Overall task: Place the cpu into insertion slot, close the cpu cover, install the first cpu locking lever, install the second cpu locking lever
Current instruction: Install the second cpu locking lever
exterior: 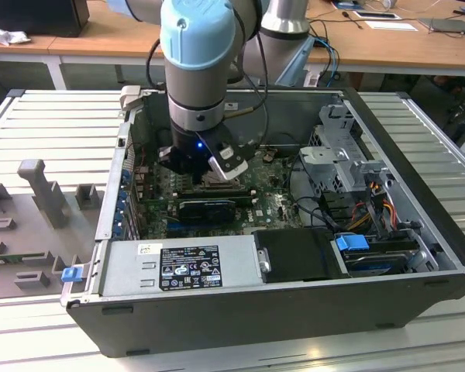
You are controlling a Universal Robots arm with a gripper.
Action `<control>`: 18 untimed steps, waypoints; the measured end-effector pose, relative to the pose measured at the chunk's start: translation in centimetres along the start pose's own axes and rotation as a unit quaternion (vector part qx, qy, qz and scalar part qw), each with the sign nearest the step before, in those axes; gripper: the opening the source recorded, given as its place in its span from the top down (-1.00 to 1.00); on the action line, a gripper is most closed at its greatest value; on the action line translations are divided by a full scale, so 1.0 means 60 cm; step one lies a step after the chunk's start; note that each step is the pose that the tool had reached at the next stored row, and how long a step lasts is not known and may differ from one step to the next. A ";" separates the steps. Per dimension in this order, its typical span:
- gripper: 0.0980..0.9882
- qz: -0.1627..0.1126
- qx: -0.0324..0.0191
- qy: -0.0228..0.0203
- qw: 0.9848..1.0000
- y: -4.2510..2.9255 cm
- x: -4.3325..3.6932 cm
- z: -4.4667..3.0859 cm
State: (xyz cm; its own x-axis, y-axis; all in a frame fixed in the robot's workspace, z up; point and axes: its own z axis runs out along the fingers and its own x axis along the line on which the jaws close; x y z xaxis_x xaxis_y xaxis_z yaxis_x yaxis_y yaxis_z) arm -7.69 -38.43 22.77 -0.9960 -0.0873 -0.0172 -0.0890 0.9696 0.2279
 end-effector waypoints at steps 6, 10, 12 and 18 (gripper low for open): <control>0.98 0.003 -0.003 0.010 1.000 0.005 -0.036 -0.022; 0.98 0.004 -0.008 0.015 1.000 -0.002 -0.067 -0.025; 0.98 0.004 -0.009 0.016 1.000 -0.015 -0.066 -0.028; 0.98 0.003 -0.014 0.015 1.000 -0.035 -0.052 -0.027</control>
State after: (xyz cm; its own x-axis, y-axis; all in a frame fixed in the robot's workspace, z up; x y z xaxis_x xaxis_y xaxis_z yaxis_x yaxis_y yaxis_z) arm -4.40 -40.56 23.91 -0.9960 -0.0887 0.0139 -0.0823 0.9632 0.2561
